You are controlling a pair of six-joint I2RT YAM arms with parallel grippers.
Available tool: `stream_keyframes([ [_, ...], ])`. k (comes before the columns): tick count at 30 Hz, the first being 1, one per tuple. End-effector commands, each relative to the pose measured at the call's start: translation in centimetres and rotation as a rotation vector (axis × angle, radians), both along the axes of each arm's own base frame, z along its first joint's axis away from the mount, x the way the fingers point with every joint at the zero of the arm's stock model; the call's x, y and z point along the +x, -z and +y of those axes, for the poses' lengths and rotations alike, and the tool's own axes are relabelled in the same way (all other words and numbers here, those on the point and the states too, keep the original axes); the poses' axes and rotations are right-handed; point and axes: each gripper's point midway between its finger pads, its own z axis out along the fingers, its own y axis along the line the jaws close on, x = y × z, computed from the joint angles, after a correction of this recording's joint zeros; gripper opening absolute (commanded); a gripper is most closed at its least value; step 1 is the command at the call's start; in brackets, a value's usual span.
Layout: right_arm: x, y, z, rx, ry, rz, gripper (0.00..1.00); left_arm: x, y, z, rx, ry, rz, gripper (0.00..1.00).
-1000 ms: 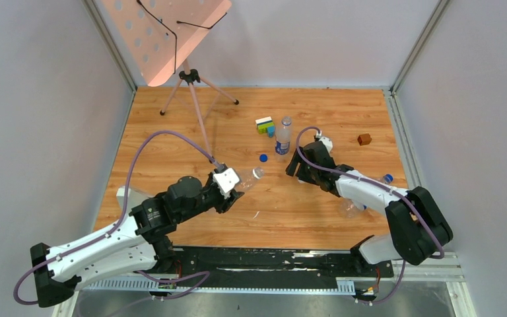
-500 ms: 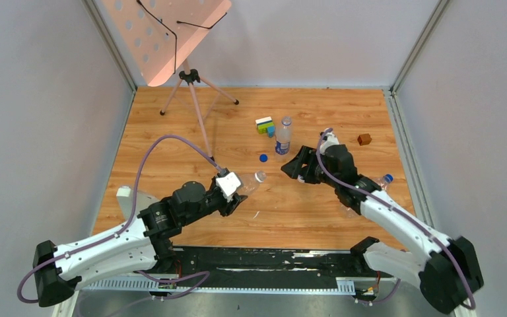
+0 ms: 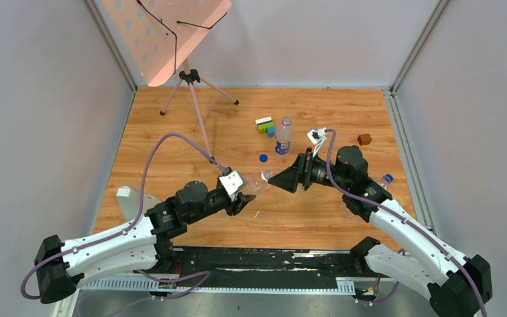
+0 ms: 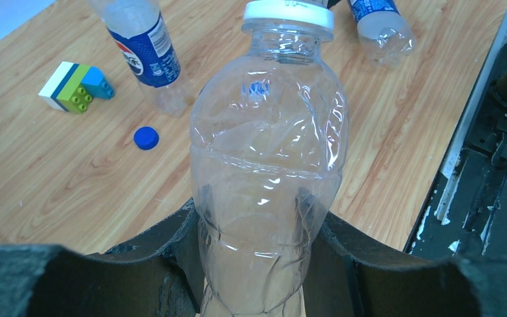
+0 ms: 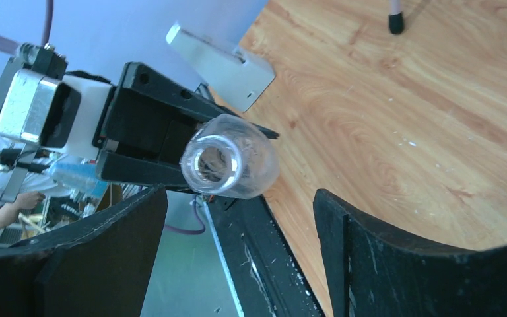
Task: Unscrew the bottle caps
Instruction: Place the plastic bottle at the center of the board.
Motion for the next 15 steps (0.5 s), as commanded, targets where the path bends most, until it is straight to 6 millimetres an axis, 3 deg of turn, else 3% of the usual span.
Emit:
stream_keyframes([
  [1,-1.1,-4.2,1.5,0.075,-0.090,-0.133,0.82,-0.1,-2.1,-1.2,-0.081,0.024,-0.003,0.11],
  [6,-0.7,-3.4,2.4,0.044,-0.086,-0.115,0.73,-0.1,-2.0,-1.5,-0.085,0.034,0.009,0.12],
  [13,-0.1,-2.1,3.0,-0.003,-0.076,-0.089,0.41,-0.1,-2.0,-1.6,-0.086,0.034,0.009,0.14],
  [15,-0.2,-2.0,3.1,-0.008,-0.080,-0.092,0.27,-0.1,-2.0,-1.6,-0.083,0.033,0.007,0.15],
])
